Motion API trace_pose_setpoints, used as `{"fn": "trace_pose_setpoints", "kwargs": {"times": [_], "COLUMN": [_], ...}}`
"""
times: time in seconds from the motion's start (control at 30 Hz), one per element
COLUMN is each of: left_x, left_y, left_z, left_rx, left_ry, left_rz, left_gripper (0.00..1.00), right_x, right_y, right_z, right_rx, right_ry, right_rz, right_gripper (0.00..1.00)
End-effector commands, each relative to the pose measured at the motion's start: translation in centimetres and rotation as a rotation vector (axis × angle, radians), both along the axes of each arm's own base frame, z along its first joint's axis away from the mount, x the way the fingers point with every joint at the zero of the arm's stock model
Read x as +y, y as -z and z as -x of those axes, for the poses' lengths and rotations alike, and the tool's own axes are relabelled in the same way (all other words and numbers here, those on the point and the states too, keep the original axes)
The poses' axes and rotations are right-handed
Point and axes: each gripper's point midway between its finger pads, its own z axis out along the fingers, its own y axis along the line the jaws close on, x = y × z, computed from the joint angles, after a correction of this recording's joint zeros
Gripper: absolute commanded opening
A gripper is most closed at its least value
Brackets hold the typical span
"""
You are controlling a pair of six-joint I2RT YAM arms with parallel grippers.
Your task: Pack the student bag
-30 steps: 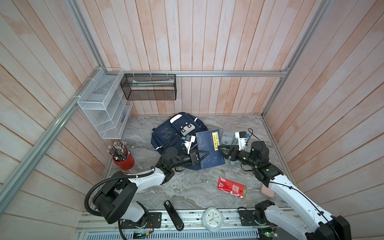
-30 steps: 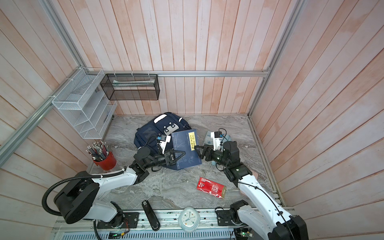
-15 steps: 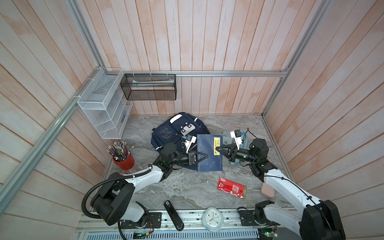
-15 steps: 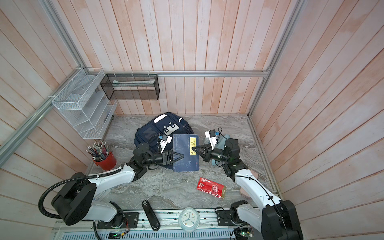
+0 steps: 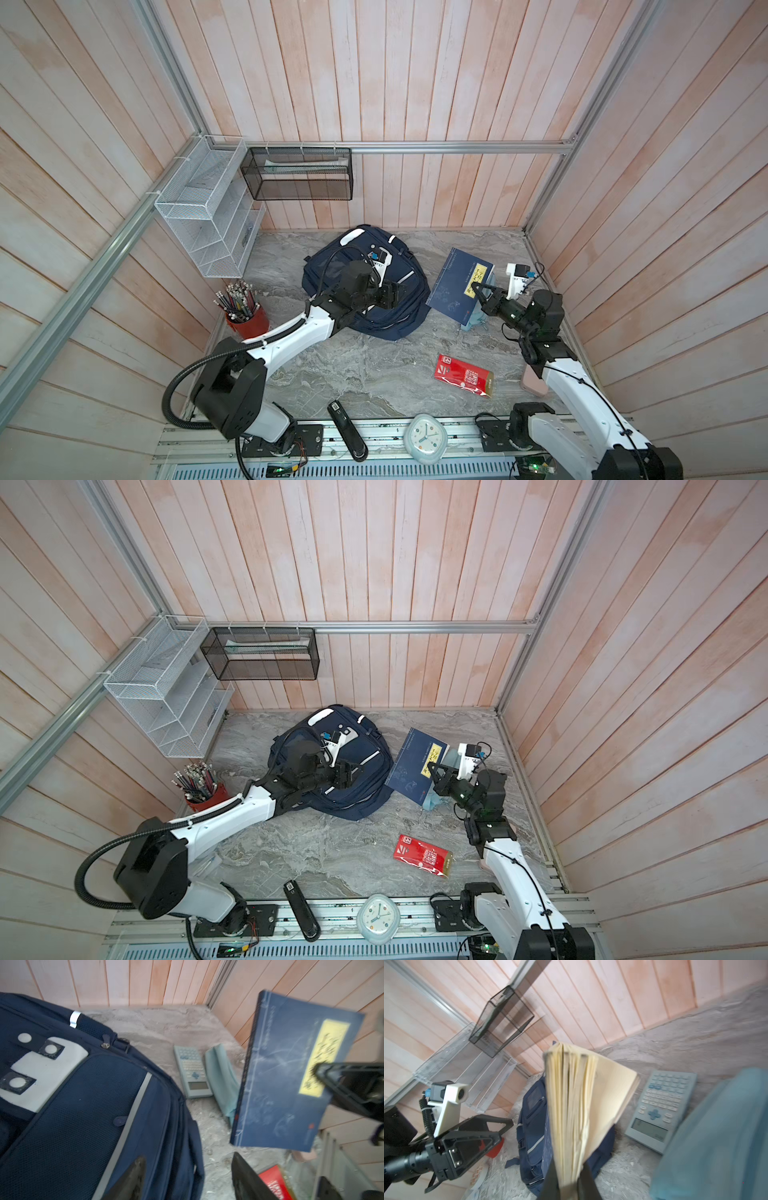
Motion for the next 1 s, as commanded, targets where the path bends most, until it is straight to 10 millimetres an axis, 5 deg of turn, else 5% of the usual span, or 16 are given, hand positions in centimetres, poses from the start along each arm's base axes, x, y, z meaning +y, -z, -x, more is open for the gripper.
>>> {"fn": "trace_pose_setpoints", "kwargs": {"times": [0.0, 0.37, 0.4, 0.47, 0.5, 0.77, 0.97], "left_x": [1.6, 1.1, 1.0, 0.5, 0.2, 0.0, 1.3], "left_y": [5.0, 12.0, 12.0, 11.3, 10.3, -3.3, -9.5], "left_z": [-0.5, -2.3, -2.6, -3.0, -3.1, -3.3, -3.4], "left_rx": [0.035, 0.059, 0.061, 0.061, 0.06, -0.008, -0.032], "left_ry": [0.004, 0.013, 0.006, -0.002, -0.004, 0.036, 0.085], "left_rz": [-0.261, -0.511, -0.513, -0.49, -0.463, -0.091, 0.087], "left_gripper": [0.69, 0.67, 0.58, 0.16, 0.0, 0.0, 0.0], "right_x": [-0.5, 0.6, 0.7, 1.2, 1.4, 4.9, 9.7], "right_y": [1.3, 3.1, 3.3, 4.0, 4.3, 6.4, 5.3], "right_z": [0.1, 0.9, 1.0, 1.2, 1.3, 1.4, -0.6], "right_rx": [0.034, 0.039, 0.052, 0.092, 0.111, 0.219, 0.215], "right_ry": [0.014, -0.063, -0.073, -0.094, -0.11, -0.081, -0.147], "right_rz": [0.01, -0.014, -0.023, -0.055, -0.076, -0.21, -0.31], "right_gripper": [0.0, 0.0, 0.0, 0.0, 0.0, 0.0, 0.0]}}
